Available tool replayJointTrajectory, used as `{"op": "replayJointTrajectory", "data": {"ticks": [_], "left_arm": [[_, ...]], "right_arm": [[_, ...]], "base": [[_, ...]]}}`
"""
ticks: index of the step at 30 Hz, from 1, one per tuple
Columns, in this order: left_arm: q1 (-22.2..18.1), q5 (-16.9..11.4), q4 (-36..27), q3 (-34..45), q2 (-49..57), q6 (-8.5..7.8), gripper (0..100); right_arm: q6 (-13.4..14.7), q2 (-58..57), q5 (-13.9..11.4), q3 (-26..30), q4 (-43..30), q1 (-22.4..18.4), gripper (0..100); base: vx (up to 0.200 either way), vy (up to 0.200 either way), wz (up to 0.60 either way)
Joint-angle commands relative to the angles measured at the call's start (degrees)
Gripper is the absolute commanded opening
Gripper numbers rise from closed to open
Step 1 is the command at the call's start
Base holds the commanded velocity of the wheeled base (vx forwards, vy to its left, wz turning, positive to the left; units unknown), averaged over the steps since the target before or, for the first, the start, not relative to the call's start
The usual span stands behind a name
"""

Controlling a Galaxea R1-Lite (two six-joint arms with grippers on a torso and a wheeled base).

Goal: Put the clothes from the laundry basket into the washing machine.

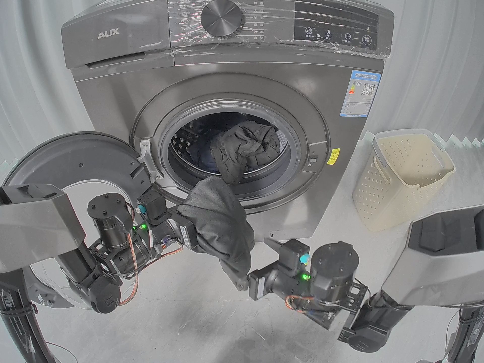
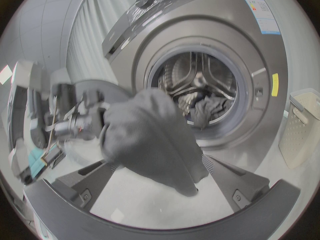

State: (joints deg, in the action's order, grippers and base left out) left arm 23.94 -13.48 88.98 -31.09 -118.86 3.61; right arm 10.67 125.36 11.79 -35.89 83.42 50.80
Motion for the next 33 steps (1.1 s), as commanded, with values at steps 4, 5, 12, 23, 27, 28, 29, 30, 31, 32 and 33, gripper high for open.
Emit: {"op": "replayJointTrajectory", "data": {"ticks": [4, 5, 12, 23, 27, 28, 29, 30, 31, 32, 33], "left_arm": [[0.0, -0.2, 0.1, 2.2, 3.7, 0.08, 0], [-0.1, -0.4, 0.1, 3.0, 4.5, 0.17, 0], [-0.6, -0.5, 0.1, 4.7, 8.0, 2.90, 0], [-0.6, -0.3, 0.0, 7.5, 11.5, 3.25, 0], [-0.1, -0.3, 0.0, 8.8, 11.6, 3.77, 0], [0.0, -0.4, 0.0, 9.1, 11.6, 3.77, 0], [0.0, -0.5, 0.0, 9.2, 11.5, 3.69, 0], [-0.1, -0.5, 0.0, 9.1, 11.4, 3.69, 0], [-0.2, -0.5, 0.1, 9.2, 11.0, 3.42, 0], [-0.1, -0.5, 0.1, 9.2, 10.8, 3.16, 0], [0.0, -0.5, 0.1, 9.2, 10.8, 3.16, 0]], "right_arm": [[-2.1, -5.5, -4.3, 14.3, 2.4, 3.2, 100], [-2.0, -6.2, -4.3, 14.4, 4.1, 2.6, 100], [-0.5, -9.3, -4.0, 15.9, 5.4, -3.8, 100], [-0.6, -16.8, -4.1, 17.7, 5.0, -15.7, 100], [-0.7, -16.8, -4.1, 17.3, 5.0, -15.3, 100], [-0.8, -16.7, -4.1, 17.3, 5.0, -15.3, 100], [-0.8, -16.6, -4.1, 17.3, 5.0, -15.2, 100], [-0.8, -16.6, -4.1, 17.5, 5.0, -15.2, 100], [-0.8, -16.5, -4.0, 17.7, 5.0, -15.1, 100], [-0.7, -16.3, -3.9, 17.8, 5.0, -15.1, 100], [-0.8, -16.1, -3.9, 17.9, 5.0, -15.1, 100]], "base": [[0.000, 0.000, 0.00], [0.000, 0.000, 0.00], [0.000, 0.000, 0.00], [0.000, 0.000, 0.00], [0.000, 0.000, 0.00], [0.000, 0.000, 0.00], [0.000, 0.000, 0.00], [0.000, 0.000, 0.00], [0.000, 0.000, 0.00], [0.200, 0.000, 0.00], [0.200, 0.000, 0.00]]}}
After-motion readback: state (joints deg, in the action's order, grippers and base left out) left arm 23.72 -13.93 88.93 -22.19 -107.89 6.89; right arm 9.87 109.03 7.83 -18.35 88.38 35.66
